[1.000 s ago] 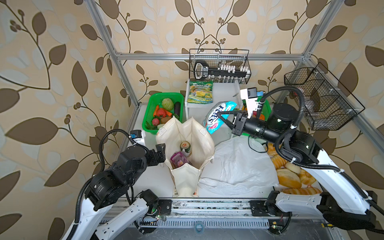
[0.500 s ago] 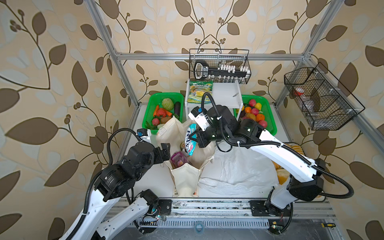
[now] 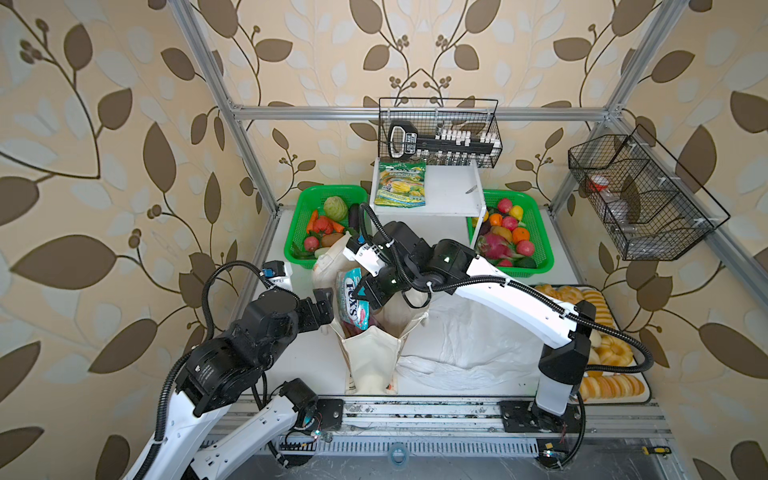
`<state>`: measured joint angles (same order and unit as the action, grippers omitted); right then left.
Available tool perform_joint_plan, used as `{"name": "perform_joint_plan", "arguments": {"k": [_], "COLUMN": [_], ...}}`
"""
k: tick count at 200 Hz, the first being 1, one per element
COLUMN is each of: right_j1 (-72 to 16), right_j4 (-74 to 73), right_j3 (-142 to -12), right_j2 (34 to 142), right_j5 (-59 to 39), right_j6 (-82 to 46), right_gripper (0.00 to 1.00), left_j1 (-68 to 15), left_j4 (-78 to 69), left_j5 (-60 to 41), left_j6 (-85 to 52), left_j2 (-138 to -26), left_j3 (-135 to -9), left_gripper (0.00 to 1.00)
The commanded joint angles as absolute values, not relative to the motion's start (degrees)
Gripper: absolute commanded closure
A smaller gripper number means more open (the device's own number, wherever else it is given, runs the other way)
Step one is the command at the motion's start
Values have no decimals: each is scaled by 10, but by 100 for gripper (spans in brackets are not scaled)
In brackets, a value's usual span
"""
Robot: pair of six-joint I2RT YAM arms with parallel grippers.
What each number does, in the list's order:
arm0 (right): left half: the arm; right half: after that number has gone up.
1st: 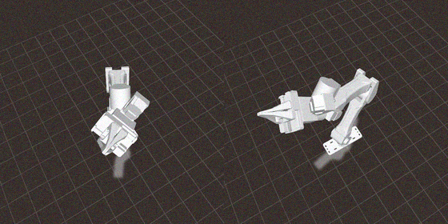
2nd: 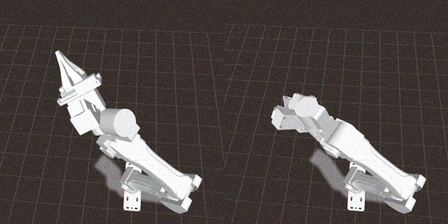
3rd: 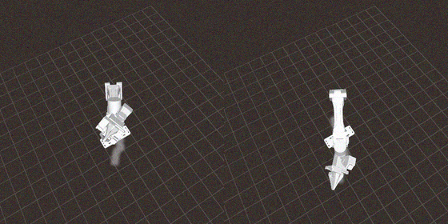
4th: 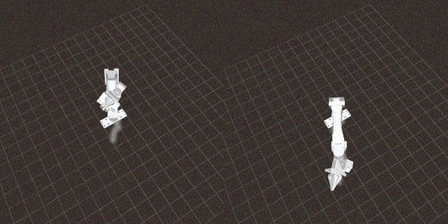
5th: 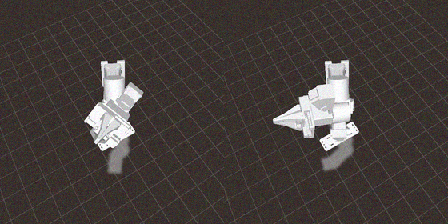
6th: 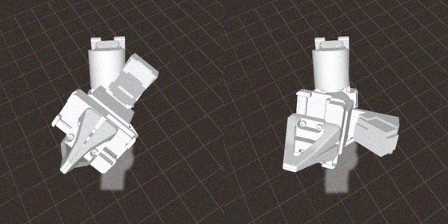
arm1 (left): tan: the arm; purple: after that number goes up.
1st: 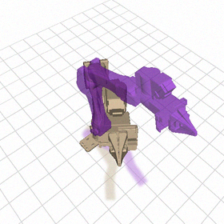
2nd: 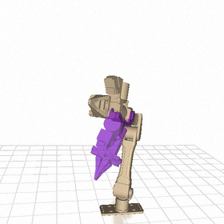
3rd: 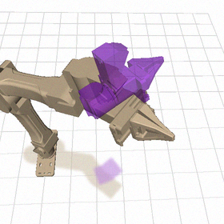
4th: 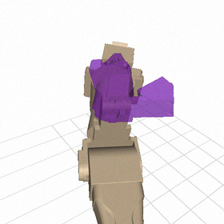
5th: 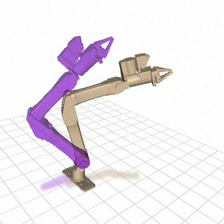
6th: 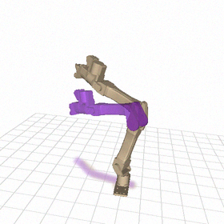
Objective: Place the mixed food into the grocery bags and tie them
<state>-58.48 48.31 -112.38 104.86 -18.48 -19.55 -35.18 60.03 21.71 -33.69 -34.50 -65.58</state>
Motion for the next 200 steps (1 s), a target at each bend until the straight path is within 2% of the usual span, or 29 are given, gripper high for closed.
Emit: {"name": "perform_joint_plan", "arguments": {"k": [1,14,30,48,70,124,149,181,200], "right_j1": [-579,-574,-568,-564,-559,-501,-472,-470,-472], "right_j4": [442,423,426,455,475,463,421,407,408], "right_j3": [-1043,-995,-971,-980,-980,-902,-856,-857,-860], "right_j2": [999,977,962,947,912,784,760,797,825], "right_j5": [-235,-240,-239,-217,-169,4,-20,-70,-65], "right_j6": [-233,-248,-257,-257,-257,-304,-330,-343,-347], "right_gripper": [93,83,79,62,51,46,43,40,38], "left_j1": [-351,-351,-351,-351,-351,-351,-351,-349,-327], "left_j4": [595,589,579,570,564,591,625,671,667], "left_j5": [238,233,225,215,212,257,303,367,353], "left_j6": [-350,-348,-344,-342,-343,-355,-352,-343,-325], "left_j2": [-344,-352,-366,-380,-387,-390,-399,-422,-435], "left_j3": [-646,-645,-647,-651,-649,-646,-663,-686,-681], "left_gripper": [1,1,1,1,1,1,1,1,1]}}
